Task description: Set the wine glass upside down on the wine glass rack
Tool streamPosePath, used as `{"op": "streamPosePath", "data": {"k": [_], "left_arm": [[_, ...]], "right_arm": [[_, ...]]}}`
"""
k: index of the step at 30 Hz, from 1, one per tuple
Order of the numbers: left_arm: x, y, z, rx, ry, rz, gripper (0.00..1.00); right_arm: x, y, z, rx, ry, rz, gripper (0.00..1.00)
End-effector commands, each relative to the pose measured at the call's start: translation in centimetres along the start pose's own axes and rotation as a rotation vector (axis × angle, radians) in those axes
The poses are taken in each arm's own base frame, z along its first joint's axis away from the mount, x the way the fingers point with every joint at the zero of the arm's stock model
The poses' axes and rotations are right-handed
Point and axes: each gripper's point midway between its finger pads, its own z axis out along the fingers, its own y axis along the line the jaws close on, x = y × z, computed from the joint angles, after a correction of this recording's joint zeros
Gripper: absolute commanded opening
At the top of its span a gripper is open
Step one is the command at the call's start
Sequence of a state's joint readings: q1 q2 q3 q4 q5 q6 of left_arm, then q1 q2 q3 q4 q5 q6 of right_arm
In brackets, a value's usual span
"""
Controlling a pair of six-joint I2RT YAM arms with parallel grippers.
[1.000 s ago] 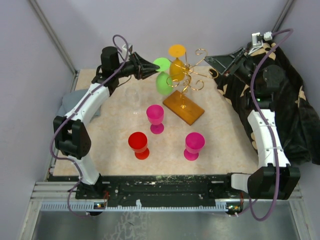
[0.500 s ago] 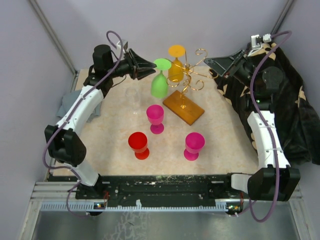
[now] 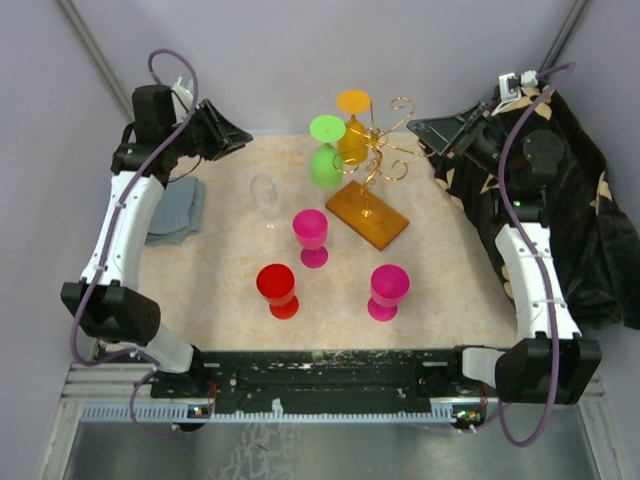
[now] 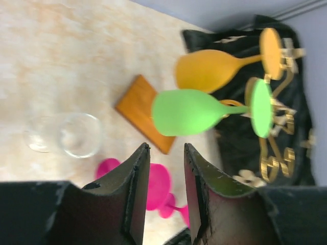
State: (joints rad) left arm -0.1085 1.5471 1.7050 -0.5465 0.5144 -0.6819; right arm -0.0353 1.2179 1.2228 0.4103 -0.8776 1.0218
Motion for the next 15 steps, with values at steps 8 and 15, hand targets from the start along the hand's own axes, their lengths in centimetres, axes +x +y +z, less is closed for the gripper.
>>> {"op": "streamPosePath", "data": {"k": [8, 15], "left_arm": [[3.0, 12.1, 2.1, -0.503, 0.205, 0.317, 0.38], [4.9, 12.8, 3.9, -0.556, 0.262, 0.394, 0.38]], "right_arm": [[-0.7, 0.4, 0.3, -0.020, -0.016, -0.038, 0.41], [-0.5, -0.2, 0.4, -0.017, -0.012, -0.024, 0.41]]}}
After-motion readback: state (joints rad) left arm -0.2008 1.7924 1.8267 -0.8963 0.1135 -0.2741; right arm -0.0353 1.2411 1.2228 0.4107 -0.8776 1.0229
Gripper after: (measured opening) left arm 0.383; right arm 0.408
